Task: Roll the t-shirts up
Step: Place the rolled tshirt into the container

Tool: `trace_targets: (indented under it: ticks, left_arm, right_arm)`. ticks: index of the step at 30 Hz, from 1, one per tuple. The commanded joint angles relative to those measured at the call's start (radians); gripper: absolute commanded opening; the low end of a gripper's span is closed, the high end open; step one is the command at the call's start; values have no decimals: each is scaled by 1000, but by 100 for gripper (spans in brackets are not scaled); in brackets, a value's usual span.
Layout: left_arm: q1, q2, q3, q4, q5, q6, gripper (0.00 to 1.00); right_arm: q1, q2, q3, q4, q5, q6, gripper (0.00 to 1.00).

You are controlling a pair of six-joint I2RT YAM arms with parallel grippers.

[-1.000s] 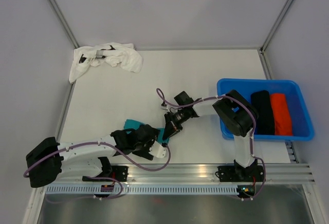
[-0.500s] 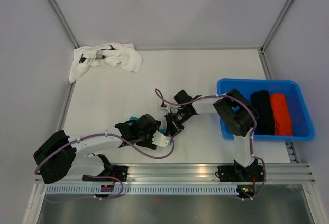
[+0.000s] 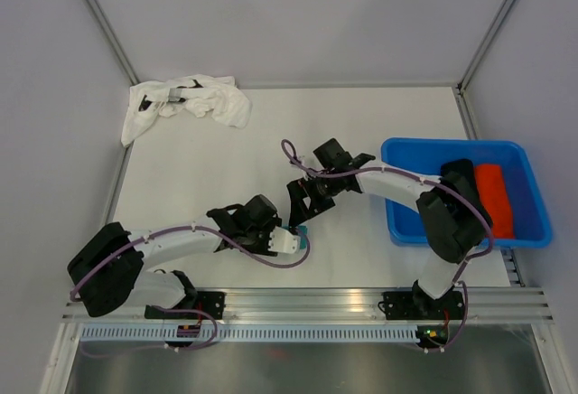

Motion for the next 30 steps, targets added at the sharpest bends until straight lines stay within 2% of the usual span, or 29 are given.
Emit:
trace_targets:
  ticks: [1,5,7,10,12,13,15,16,17,19,20,21,23,24,25,30]
  left_arm:
    - [34,42,-7,-70,163,-113,59]
    - [107,8,10,-91,260,-111,61]
    - [117,3,18,-102,289,-107,62]
    - [151,6,29,-122,336,-88,62]
    - [171,25,44,-140,370,-75,62]
    - [195,34,52,-148,404,-61,62]
    - [220,61,78,-180,439,-48,62]
    - [237,69,84,-189,456,-38,61]
    - [245,77,91,-205,462,-32,61]
    - [263,81,105,-214,476,-13,61]
    - [268,83,110,-219,484,-9,61]
    - [274,86,121,-229,488,1,61]
    - [285,107,137,-242,499,13,61]
    - [288,120,154,-255,510,14,61]
    - [292,137,161,-262,511,16,61]
    - [306,166,184,-266,530,14,61]
  right_arm:
    - [-17,-84,26,-50,192,-14,98]
    - [-37,-251,-41,-3,382,15,98]
    - [-40,-326,-67,43,540,15,98]
    - [-40,-544,-136,263,655,-9,98]
    - [-40,-641,-240,403,654,-57,98]
    - [-40,-687,-285,568,648,-65,98]
    - [-40,-799,-429,719,637,-72,98]
    - [-39,-830,-470,829,611,-85,98]
    - [-40,-859,-515,851,514,-109,98]
    - [-40,-853,-520,827,381,-184,98]
    - [-35,-847,-512,800,303,-222,94]
    - [-2,-842,-510,766,309,-337,91]
    - [93,-845,-518,629,428,-492,90]
    - [218,-845,-526,594,547,-561,90]
    - [274,-845,-546,556,594,-648,91]
    - [463,-853,-592,535,681,-712,91]
